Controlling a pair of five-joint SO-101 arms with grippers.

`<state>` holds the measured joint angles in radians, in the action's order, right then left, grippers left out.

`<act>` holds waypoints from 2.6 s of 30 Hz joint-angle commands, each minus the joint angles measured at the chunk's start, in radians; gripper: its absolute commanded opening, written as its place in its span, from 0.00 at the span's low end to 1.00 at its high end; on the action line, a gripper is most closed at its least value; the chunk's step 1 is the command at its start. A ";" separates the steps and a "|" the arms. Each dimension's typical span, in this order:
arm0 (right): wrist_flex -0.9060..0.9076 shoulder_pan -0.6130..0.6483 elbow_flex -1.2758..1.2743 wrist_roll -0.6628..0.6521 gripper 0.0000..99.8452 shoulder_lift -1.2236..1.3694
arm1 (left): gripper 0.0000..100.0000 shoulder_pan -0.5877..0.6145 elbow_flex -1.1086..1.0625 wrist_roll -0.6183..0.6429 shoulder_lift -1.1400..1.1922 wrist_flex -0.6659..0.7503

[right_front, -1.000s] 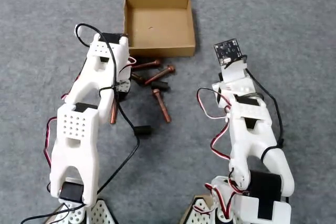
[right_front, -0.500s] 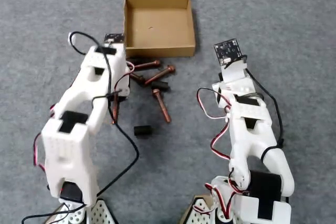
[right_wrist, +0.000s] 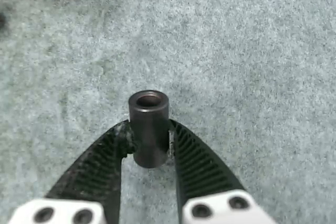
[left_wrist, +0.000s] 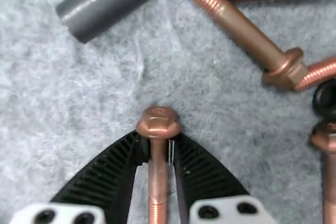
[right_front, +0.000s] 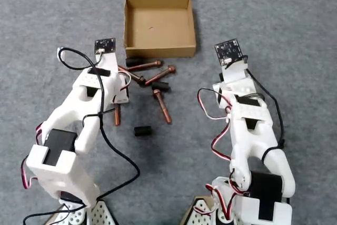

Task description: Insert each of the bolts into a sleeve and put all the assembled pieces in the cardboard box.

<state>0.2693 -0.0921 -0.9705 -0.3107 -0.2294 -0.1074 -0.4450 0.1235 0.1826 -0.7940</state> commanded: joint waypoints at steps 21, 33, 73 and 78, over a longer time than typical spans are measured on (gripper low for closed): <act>-0.018 0.007 0.035 0.009 0.00 -0.004 | 0.14 0.011 -0.014 0.112 -0.038 0.021; -0.018 0.007 0.035 0.009 0.00 -0.004 | 0.14 0.009 0.338 0.077 0.226 -0.345; 0.339 0.064 0.036 0.009 0.00 -0.355 | 0.02 -0.034 0.195 -0.219 -0.278 -0.351; 0.677 0.128 0.033 0.009 0.00 -0.720 | 0.02 -0.032 -0.094 -0.256 -0.555 -0.241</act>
<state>0.7679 -0.0092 -0.9705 -0.3107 -0.7173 -0.1396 -0.4143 -0.1158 -0.1857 -1.0978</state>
